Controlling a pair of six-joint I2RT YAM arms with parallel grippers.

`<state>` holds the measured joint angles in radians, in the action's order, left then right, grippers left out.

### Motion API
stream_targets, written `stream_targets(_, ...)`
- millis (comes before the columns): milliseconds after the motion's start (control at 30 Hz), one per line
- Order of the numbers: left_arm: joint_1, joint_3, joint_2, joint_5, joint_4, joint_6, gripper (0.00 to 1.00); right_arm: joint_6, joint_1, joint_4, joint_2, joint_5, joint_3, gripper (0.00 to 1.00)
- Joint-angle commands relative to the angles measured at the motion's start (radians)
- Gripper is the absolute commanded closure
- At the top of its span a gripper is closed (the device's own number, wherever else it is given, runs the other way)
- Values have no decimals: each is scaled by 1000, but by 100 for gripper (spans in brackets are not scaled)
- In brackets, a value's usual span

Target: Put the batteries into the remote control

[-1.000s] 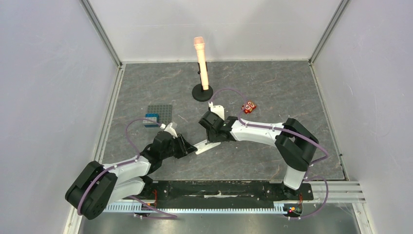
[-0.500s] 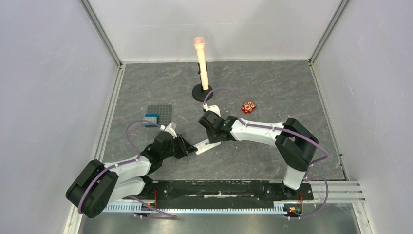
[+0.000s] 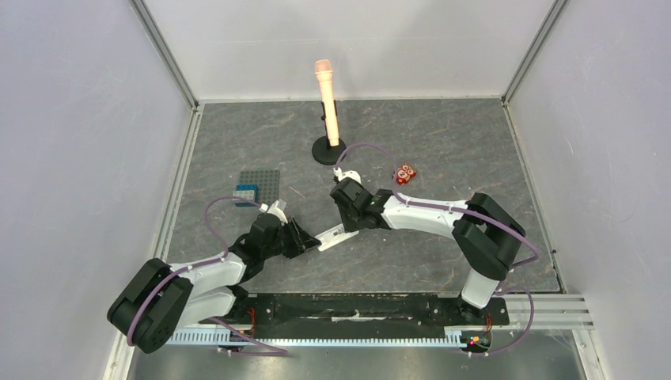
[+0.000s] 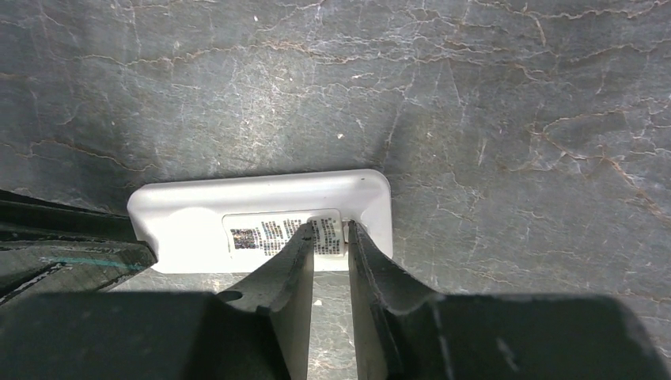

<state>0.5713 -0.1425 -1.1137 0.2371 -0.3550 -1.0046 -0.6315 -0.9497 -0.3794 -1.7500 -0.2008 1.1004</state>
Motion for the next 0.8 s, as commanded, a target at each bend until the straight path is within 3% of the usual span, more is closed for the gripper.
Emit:
stream_targets(0, 17, -22, -31, -12, -64, -40, 69, -38, -18, 31, -31, 198, -78, 78)
stream_targets(433, 47, -14, -86, -53, -166, -73, 71, -66, -14, 91, -22, 377, -113, 90)
stream_targets(767, 172, -19, -36, -319, -94, -94, 78, -265, -14, 239, 19, 605, -163, 91)
